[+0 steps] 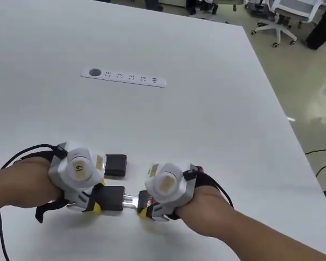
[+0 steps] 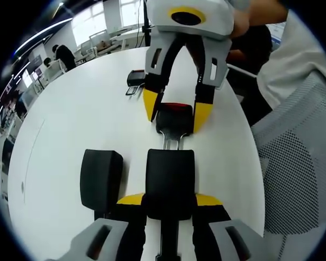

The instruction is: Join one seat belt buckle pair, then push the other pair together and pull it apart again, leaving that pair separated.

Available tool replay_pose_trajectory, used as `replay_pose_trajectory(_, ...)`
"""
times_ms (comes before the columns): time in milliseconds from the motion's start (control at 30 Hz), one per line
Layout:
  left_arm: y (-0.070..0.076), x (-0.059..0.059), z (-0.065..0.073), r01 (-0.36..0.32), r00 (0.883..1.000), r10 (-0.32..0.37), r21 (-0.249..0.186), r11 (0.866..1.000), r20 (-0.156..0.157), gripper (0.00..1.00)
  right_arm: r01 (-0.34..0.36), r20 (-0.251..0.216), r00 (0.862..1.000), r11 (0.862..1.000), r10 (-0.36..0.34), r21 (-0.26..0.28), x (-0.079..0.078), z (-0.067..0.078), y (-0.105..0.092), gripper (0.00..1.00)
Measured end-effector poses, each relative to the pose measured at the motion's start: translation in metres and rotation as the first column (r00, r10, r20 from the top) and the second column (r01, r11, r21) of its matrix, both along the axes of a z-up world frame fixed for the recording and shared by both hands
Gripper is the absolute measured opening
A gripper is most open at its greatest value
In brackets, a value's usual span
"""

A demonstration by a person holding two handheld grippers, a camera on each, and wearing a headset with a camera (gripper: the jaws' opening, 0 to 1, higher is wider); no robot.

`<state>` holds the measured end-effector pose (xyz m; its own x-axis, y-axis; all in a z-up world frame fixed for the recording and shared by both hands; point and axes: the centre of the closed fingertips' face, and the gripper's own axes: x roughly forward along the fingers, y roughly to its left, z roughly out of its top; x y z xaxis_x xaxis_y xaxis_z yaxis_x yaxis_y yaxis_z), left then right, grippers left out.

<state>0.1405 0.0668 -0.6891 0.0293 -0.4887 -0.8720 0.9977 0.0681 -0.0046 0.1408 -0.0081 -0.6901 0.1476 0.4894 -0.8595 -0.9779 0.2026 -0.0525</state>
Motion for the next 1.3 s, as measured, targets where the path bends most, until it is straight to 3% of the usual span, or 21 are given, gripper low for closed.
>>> replay_pose_trajectory(300,0.000,-0.001,0.000,0.006,1.000,-0.006,0.003,1.000,0.000,0.32,-0.017,0.001,1.000,0.999,0.017,0.028,0.000,0.000,0.005,0.33)
replay_pose_trajectory(467,-0.001,-0.002,0.000,0.016,1.000,-0.016,0.039,0.999,0.000,0.32,-0.048,0.018,0.999,0.998,0.047,0.038,0.000,0.003,0.009,0.33)
replay_pose_trajectory(1300,0.001,-0.002,0.000,0.036,0.999,-0.036,0.028,0.999,-0.002,0.31,-0.085,0.013,0.996,0.993,0.084,0.086,0.002,0.001,0.026,0.31)
